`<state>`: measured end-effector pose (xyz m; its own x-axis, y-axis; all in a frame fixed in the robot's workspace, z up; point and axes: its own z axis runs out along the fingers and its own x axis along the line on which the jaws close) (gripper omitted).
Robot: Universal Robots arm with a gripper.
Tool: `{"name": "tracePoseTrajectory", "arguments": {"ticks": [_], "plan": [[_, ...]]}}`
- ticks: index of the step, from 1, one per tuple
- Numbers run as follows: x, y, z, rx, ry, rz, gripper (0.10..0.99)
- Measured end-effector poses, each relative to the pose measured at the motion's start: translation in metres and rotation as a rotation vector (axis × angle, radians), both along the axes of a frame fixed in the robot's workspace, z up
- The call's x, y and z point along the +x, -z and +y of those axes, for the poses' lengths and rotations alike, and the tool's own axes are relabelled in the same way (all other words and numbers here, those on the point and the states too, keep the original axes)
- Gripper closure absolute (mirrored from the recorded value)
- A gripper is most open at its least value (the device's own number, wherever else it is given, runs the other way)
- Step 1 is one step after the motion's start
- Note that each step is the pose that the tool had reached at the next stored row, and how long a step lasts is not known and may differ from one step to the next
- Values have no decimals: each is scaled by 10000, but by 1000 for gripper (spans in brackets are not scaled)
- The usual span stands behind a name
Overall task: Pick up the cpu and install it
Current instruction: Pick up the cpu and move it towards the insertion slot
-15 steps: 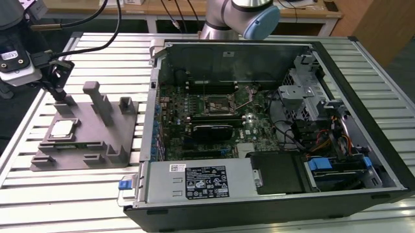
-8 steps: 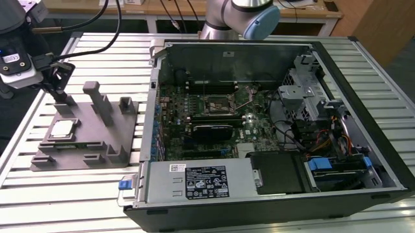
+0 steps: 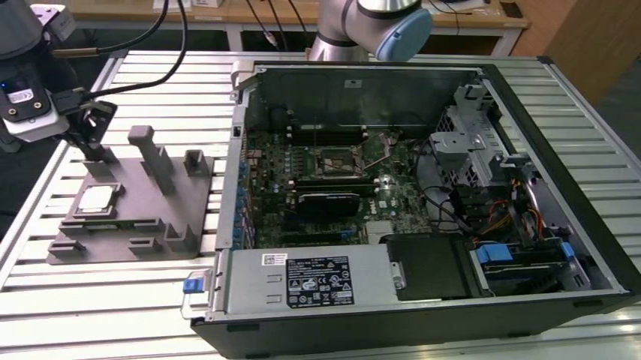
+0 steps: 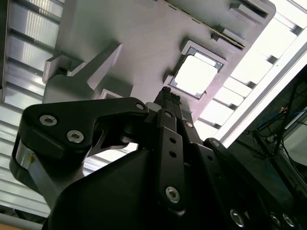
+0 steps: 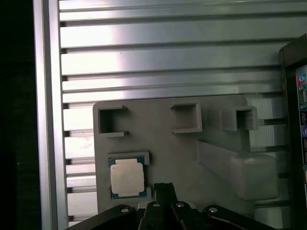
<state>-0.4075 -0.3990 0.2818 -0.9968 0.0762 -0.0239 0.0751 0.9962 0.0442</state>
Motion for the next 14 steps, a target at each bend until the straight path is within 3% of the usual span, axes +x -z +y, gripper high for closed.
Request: {"name": "tracePoseTrajectory", "arguments": {"ticks": [14], "plan": [[-22,163,0,0,0,1,980]]}}
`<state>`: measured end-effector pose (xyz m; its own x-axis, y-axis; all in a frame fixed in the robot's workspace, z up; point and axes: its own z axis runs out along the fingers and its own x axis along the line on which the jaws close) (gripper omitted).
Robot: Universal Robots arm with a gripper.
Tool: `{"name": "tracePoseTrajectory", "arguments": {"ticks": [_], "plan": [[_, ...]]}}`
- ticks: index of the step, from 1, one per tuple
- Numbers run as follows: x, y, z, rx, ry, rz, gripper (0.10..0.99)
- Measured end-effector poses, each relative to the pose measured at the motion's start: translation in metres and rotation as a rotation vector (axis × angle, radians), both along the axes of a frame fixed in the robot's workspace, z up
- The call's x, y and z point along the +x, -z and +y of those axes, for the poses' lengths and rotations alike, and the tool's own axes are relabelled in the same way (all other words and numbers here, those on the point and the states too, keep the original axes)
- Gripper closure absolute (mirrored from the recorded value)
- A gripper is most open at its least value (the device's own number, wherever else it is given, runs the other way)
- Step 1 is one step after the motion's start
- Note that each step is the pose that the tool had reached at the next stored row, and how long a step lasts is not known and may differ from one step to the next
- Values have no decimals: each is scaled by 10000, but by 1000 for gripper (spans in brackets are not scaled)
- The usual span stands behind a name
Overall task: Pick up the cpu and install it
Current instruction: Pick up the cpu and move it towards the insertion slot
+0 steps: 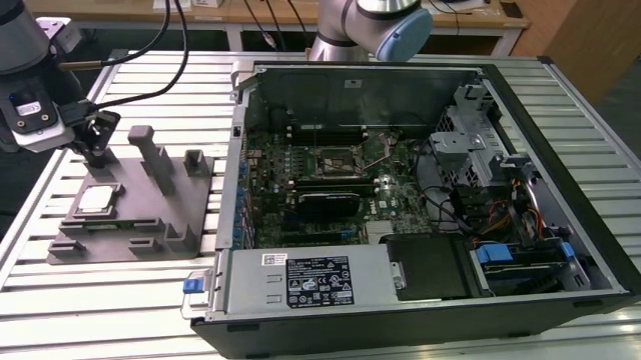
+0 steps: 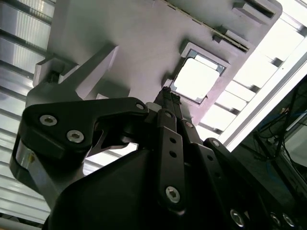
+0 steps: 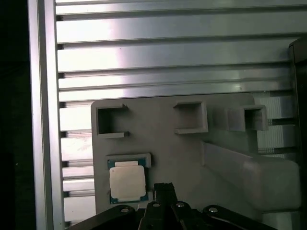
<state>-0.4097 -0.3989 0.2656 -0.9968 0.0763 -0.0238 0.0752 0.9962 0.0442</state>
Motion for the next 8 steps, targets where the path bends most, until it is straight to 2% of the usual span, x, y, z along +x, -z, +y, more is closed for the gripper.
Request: {"name": "tracePoseTrajectory", "arguments": {"ticks": [7,8], "plan": [[-57,102,-1,0,0,0,980],[-94,150,-3,-1,-1,1,980]]}}
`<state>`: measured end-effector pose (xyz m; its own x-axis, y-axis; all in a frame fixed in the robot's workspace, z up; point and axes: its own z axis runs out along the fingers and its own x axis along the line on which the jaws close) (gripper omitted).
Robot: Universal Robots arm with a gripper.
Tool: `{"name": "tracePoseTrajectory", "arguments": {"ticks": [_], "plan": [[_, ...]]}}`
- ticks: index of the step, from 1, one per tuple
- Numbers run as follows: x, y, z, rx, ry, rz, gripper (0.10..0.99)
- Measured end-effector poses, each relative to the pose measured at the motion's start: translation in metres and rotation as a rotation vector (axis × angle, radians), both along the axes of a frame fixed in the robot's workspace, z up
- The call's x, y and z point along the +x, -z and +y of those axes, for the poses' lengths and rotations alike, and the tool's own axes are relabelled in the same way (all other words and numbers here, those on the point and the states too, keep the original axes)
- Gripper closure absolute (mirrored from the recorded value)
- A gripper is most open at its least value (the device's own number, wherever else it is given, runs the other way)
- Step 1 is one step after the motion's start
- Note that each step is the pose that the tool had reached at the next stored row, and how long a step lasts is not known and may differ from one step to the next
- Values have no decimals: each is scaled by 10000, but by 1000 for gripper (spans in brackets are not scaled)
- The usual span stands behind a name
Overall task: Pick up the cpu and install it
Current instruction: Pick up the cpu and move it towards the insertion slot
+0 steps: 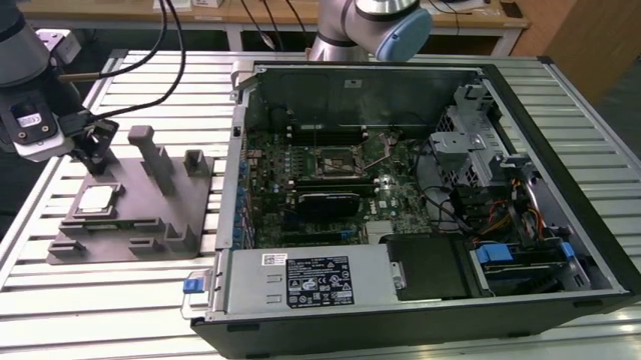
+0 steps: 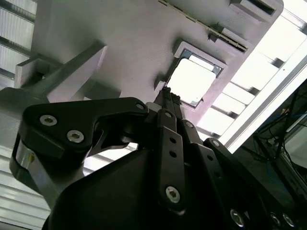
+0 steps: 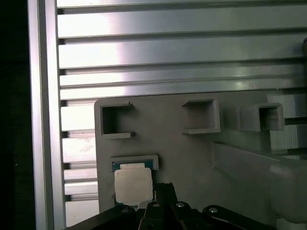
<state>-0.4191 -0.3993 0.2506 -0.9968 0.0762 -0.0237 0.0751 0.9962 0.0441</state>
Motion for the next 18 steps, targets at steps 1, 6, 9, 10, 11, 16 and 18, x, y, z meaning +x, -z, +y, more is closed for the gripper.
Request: {"name": "tracePoseTrajectory", "arguments": {"ticks": [1,6,9,10,11,16,18], "plan": [[-12,15,-2,0,0,-1,980],[-67,90,-24,2,0,-2,980],[-92,134,-45,1,1,-1,980],[-100,148,-52,1,1,-1,980],[-106,162,-61,1,0,-1,980],[-138,237,-109,1,1,-1,980],[-151,272,-118,2,2,-3,980]]}}
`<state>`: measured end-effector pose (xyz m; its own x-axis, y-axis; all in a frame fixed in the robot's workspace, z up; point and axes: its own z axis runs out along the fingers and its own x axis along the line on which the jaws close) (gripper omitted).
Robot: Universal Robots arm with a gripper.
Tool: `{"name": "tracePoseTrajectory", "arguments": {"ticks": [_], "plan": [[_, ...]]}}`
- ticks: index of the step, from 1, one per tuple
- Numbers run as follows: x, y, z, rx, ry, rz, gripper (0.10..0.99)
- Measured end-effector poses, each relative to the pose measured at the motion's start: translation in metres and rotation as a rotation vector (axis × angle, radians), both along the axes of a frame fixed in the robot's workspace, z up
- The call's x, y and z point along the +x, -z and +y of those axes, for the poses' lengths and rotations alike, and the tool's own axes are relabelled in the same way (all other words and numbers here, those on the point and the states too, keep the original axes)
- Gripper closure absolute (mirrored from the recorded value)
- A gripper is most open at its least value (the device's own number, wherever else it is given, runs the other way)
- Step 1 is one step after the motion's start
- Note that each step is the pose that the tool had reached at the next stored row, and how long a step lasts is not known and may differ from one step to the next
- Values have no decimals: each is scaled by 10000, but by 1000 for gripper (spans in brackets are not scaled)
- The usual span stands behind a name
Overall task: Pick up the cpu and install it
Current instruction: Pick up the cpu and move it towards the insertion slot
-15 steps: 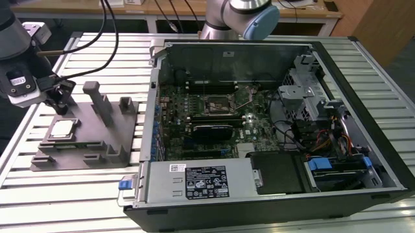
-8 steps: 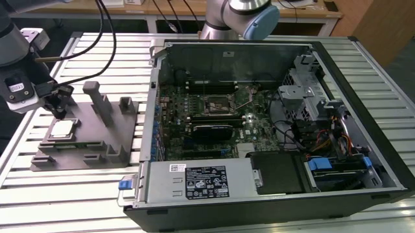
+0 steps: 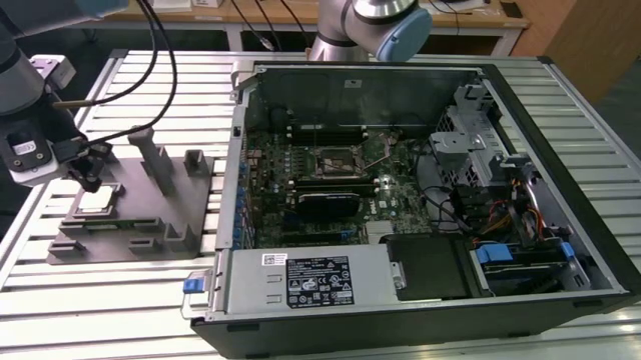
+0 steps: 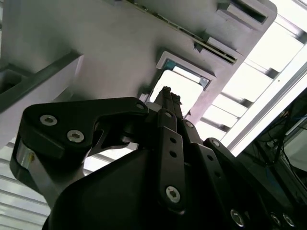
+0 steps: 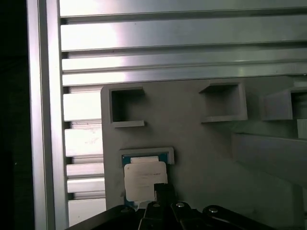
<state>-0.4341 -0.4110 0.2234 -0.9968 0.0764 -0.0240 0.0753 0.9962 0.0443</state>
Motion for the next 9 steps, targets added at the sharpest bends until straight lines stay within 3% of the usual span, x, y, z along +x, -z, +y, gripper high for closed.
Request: {"name": "tracePoseTrajectory", "arguments": {"ticks": [9], "plan": [[-68,143,-6,-1,-2,1,980]]}}
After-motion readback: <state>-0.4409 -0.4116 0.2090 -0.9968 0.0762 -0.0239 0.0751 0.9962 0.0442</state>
